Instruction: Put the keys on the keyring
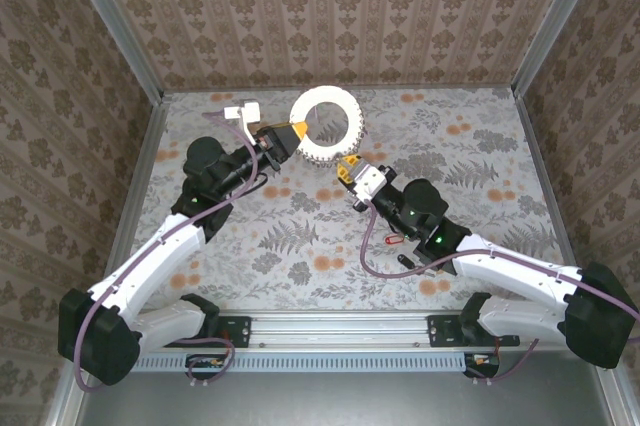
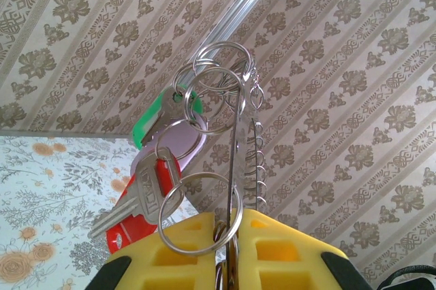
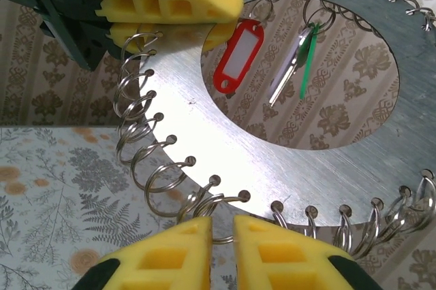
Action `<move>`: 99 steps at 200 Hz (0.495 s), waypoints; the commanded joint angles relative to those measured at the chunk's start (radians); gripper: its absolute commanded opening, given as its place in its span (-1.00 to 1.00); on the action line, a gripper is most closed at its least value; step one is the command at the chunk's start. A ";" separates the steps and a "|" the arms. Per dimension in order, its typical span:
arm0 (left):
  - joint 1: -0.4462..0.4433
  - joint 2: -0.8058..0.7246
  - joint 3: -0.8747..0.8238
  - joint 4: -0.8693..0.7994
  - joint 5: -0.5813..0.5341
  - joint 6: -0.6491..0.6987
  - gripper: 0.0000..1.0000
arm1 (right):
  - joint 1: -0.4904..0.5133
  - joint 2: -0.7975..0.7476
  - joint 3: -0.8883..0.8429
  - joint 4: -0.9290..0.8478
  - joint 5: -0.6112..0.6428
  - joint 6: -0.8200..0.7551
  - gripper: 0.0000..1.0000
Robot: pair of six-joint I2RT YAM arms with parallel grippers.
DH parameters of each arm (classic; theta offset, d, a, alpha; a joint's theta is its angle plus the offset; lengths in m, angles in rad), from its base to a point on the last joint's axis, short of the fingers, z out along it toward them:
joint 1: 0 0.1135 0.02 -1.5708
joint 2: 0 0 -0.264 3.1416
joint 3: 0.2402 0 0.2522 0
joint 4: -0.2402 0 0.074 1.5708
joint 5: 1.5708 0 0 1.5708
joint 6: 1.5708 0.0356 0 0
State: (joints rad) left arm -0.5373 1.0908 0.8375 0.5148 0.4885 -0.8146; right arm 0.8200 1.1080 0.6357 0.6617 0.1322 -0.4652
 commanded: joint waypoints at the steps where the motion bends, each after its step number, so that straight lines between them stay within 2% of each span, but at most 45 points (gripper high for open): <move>1: -0.006 -0.031 0.034 0.045 -0.009 0.019 -1.00 | -0.003 0.007 0.032 0.022 -0.020 0.023 -0.56; 31: -0.007 -0.035 0.033 0.044 -0.011 0.020 -1.00 | -0.003 0.017 0.034 0.028 -0.012 0.022 -0.44; 81: -0.009 -0.035 0.034 0.042 -0.011 0.020 -1.00 | -0.003 0.030 0.033 0.073 0.039 0.019 -0.45; 99: -0.009 -0.035 0.034 0.043 -0.012 0.020 -1.00 | -0.003 0.034 0.035 0.082 0.047 0.023 -0.55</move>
State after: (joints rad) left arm -0.5373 1.0904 0.8375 0.5152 0.4847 -0.8146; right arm 0.8196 1.1324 0.6384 0.6868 0.1444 -0.4576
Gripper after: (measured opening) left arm 0.095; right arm 0.247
